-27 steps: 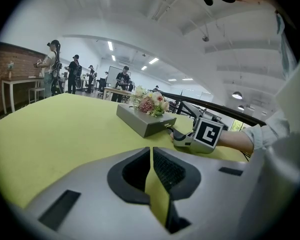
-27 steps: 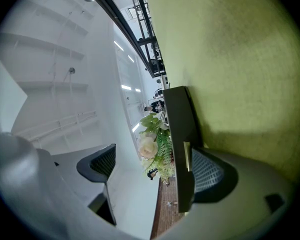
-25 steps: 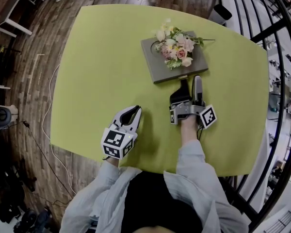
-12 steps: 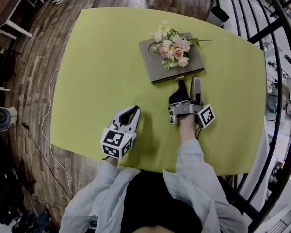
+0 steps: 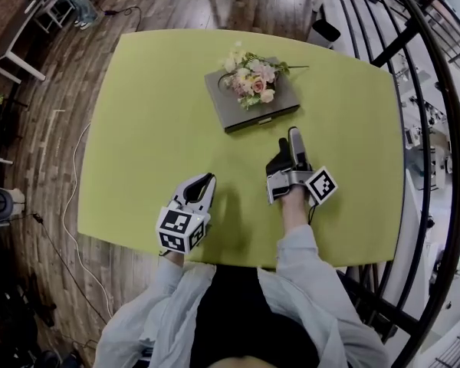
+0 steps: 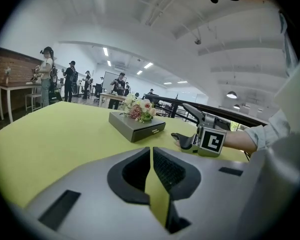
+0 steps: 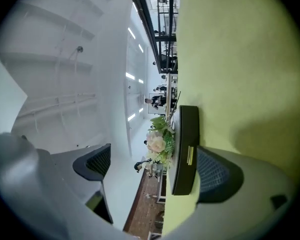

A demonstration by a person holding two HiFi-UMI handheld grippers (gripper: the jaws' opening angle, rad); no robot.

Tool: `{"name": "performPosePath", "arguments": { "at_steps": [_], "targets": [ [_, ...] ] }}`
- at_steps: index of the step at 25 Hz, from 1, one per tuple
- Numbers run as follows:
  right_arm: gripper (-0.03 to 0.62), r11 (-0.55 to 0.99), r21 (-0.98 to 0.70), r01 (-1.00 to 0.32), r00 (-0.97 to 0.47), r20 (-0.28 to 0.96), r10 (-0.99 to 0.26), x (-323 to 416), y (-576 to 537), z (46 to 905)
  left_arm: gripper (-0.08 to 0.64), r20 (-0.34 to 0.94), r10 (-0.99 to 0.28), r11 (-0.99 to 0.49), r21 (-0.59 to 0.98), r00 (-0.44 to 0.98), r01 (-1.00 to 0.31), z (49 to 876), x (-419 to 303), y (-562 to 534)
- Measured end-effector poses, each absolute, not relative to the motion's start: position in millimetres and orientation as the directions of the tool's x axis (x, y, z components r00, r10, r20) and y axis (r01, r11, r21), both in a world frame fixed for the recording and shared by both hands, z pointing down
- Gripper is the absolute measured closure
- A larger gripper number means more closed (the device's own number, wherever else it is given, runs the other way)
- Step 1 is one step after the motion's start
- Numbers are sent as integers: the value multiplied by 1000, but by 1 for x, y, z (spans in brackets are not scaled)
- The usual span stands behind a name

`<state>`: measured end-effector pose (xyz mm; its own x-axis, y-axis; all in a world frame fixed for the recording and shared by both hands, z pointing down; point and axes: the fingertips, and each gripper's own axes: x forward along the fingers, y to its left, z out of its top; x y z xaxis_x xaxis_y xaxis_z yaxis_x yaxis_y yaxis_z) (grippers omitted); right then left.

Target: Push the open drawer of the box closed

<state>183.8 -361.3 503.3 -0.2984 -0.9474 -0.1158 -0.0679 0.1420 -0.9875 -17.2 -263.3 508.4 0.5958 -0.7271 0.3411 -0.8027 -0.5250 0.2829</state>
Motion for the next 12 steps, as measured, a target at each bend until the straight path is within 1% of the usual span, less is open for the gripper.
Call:
{"name": "performPosePath", "arguments": {
  "at_steps": [5, 9, 12],
  "targets": [
    [68, 171, -962, -214, -338, -91, -937, 191, -333, 488, 532, 318, -726, -546, 273, 610, -792, 498, -10, -249],
    [98, 207, -912, -353, -375, -65, -925, 187, -309, 473, 532, 300, -725, -558, 271, 619, -785, 489, -7, -239],
    [123, 157, -861, -483, -357, 30, -934, 190, -284, 473, 532, 293, -722, -569, 264, 627, -779, 483, -5, -228]
  ]
}}
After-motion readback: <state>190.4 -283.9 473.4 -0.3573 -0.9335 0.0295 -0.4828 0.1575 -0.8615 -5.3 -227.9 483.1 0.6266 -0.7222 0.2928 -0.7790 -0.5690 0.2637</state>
